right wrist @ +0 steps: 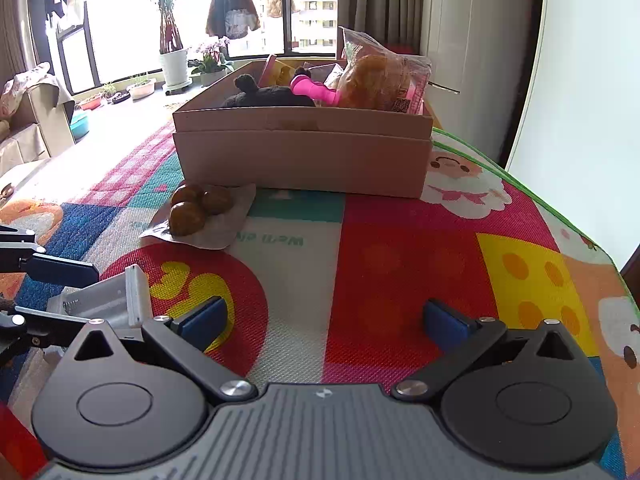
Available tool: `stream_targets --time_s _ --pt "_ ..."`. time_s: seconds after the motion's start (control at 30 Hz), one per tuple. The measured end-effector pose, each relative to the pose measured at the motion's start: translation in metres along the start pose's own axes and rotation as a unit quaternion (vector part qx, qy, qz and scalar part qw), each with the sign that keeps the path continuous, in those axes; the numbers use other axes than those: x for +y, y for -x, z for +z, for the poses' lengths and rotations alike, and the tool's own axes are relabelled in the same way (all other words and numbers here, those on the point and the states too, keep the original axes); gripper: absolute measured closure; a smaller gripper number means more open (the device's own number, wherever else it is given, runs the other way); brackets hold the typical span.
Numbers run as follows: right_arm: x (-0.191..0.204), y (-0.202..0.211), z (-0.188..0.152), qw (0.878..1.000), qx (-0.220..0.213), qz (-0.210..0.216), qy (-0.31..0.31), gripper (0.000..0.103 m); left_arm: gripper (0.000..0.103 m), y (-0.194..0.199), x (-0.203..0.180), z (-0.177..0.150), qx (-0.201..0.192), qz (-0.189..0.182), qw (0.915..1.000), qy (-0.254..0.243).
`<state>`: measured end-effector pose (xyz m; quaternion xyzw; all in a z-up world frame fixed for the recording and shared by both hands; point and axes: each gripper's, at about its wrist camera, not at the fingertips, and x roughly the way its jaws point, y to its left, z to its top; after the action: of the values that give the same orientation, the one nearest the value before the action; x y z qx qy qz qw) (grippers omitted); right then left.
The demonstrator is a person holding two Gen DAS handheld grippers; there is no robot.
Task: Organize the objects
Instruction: 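Hold the white charger in the left tool above the mat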
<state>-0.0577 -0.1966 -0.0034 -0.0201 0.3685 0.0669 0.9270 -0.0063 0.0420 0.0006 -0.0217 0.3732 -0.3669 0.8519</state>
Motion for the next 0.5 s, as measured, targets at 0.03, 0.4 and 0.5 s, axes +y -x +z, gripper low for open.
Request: stream_targets --time_s 0.03,0.4,0.5 --pt "0.0 0.0 0.0 1.0 0.0 0.0 0.0 0.0 0.048 0.002 0.008 0.002 -0.001 -0.018 0.9994 0.031" --pt "0.0 0.0 0.0 1.0 0.0 0.0 0.0 0.0 0.05 0.003 -0.027 -0.004 0.017 0.0 0.9988 -0.045" --pt "0.0 0.0 0.0 1.0 0.0 0.0 0.0 0.0 0.05 0.0 -0.032 -0.005 0.022 -0.017 0.9984 -0.05"
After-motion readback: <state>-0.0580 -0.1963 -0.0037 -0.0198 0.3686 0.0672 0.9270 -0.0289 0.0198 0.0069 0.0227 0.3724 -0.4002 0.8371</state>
